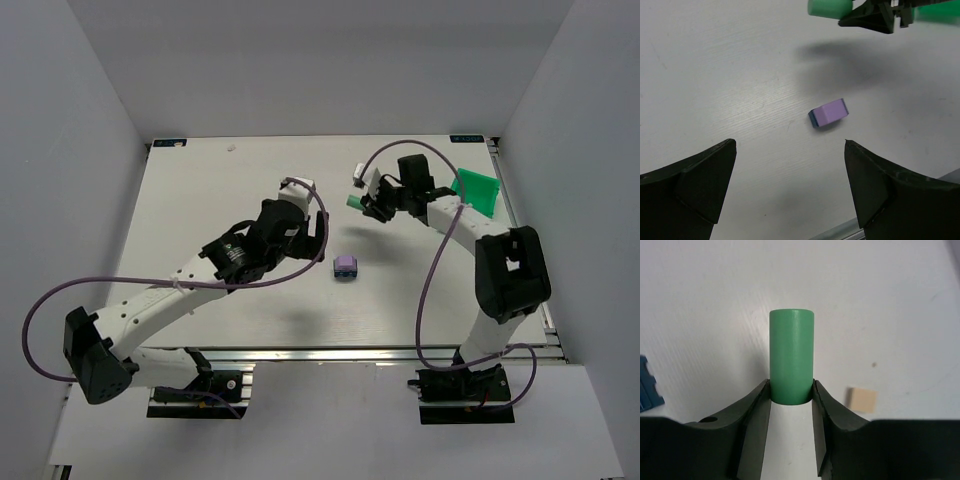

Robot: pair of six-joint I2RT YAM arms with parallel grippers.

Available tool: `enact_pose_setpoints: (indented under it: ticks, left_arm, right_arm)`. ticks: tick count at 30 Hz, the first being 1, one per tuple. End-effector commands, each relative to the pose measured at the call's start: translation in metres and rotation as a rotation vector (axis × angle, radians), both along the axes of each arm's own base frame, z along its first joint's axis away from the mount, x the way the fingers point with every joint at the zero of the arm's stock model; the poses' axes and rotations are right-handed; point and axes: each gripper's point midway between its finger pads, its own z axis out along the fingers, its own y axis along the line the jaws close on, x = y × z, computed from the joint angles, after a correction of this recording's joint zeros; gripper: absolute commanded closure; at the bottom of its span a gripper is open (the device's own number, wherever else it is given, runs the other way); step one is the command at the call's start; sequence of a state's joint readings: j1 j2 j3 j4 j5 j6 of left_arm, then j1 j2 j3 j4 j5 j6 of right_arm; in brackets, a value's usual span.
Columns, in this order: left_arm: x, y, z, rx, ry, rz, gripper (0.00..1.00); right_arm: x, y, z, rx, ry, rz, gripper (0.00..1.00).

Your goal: Build the wood block tower

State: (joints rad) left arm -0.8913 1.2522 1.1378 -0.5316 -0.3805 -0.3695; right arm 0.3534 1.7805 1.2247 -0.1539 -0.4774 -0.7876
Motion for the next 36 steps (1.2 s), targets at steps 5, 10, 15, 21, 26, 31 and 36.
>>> enact_pose_setpoints:
  ticks: [5,10,15,21,26,31,36]
  left_arm:
    - [0.002,-0.025,0.115,-0.329,-0.16,-0.042,0.02]
    - [0.003,-0.032,0.126,-0.369,-0.119,-0.04,0.02]
    - [0.004,-0.068,0.105,-0.381,-0.007,-0.166,0.02]
    - [-0.008,-0.092,0.083,-0.424,0.107,-0.33,0.07]
    - [-0.007,-0.09,0.075,-0.458,0.125,-0.339,0.15]
    - [-0.008,-0.091,0.073,-0.481,0.15,-0.364,0.24]
    - [-0.005,-0.091,0.071,-0.501,0.164,-0.373,0.28]
  right_arm:
    - [-0.004,0.039,0.154,0.443,-0.19,-0.012,0.84]
    - [-0.074,0.031,0.173,0.611,-0.232,0.037,0.84]
    - [-0.123,0.024,0.169,0.638,-0.191,0.064,0.84]
    - [-0.149,0.021,0.16,0.657,-0.164,0.069,0.83]
    - [-0.158,0.025,0.155,0.673,-0.137,0.096,0.84]
    - [-0.161,0.028,0.152,0.683,-0.137,0.112,0.84]
    - [-0.158,0.031,0.147,0.668,-0.124,0.12,0.84]
